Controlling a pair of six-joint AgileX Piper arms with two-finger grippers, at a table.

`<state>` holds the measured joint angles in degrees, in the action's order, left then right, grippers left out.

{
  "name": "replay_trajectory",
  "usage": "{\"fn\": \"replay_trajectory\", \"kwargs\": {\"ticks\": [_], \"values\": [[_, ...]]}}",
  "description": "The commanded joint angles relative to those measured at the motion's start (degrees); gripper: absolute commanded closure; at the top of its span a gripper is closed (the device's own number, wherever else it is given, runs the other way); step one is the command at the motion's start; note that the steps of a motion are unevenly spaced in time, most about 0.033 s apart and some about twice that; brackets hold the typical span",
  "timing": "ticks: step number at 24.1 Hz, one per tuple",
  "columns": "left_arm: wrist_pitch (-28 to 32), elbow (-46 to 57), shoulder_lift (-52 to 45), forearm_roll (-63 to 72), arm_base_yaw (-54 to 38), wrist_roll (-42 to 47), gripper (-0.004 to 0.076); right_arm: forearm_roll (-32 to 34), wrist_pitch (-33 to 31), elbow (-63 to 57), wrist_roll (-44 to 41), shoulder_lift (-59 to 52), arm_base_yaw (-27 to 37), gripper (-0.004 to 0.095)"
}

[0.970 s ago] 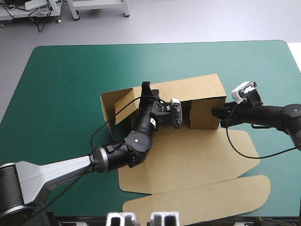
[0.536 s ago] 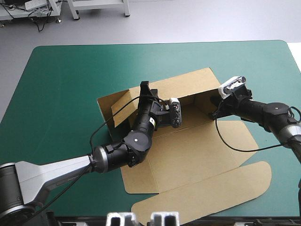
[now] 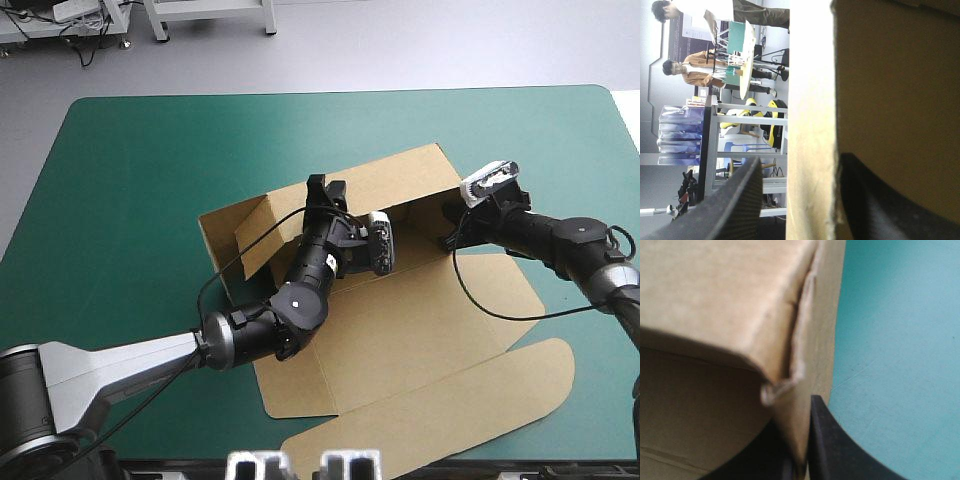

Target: Fold the box

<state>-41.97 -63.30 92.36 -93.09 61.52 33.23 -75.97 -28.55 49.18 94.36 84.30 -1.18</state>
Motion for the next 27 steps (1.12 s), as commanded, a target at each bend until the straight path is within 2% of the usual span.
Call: {"fn": "replay_trajectory", "kwargs": {"ticks": [1, 5, 7, 9, 11, 13, 15, 16, 17, 21, 27], "values": [[-2.1, -1.4, -2.2, -5.3, 0.7, 2.3, 0.0312, -0.7, -3.6, 1.3, -1.4, -1.6, -0.4, 0.0921], [-2.4, -1.9, -2.2, -9.2, 5.5, 4.8, 0.0344, 0.4, -3.1, 1.3, -5.0, -1.6, -0.4, 0.0921], [-5.5, -3.3, -2.2, -9.2, 9.2, 10.4, 0.0369, 2.2, -3.1, 1.3, -6.8, -1.6, -0.4, 0.0921], [-8.8, -5.5, -3.0, -9.2, 13.5, 11.0, 0.0396, 4.5, -3.1, 1.3, -8.7, -1.6, -0.4, 0.0921], [-9.6, -8.4, -4.8, -9.2, 17.2, 11.0, 0.0421, 5.4, -3.1, 1.3, -9.9, -1.6, -0.4, 0.0921], [-9.7, -10.8, -7.4, -9.2, 18.6, 11.0, 0.0481, 6.0, -2.8, 1.3, -12.1, -1.6, -0.4, 0.0921], [-11.5, -13.2, -10.0, -8.3, 17.5, 11.0, 0.0626, 7.0, -2.8, 1.3, -13.3, -1.6, -0.4, 0.0921], [-12.0, -14.3, -11.2, -7.1, 16.4, 11.0, 0.0711, 7.3, -2.8, 1.3, -13.7, -1.6, -0.4, 0.0921], [-12.0, -15.9, -12.7, -4.1, 14.1, 11.0, 0.0723, 7.7, -2.8, 1.3, -14.6, -1.6, -0.4, 0.0921], [-9.0, -22.3, -18.2, 10.3, 1.8, 8.4, 0.072, 7.7, -2.8, 1.5, -17.0, -1.6, -0.4, 0.0921], [-6.0, -28.2, -21.8, 37.2, -19.3, -8.5, 0.072, 10.6, -3.6, 3.4, -22.2, -1.6, -0.4, 0.0921]]}}
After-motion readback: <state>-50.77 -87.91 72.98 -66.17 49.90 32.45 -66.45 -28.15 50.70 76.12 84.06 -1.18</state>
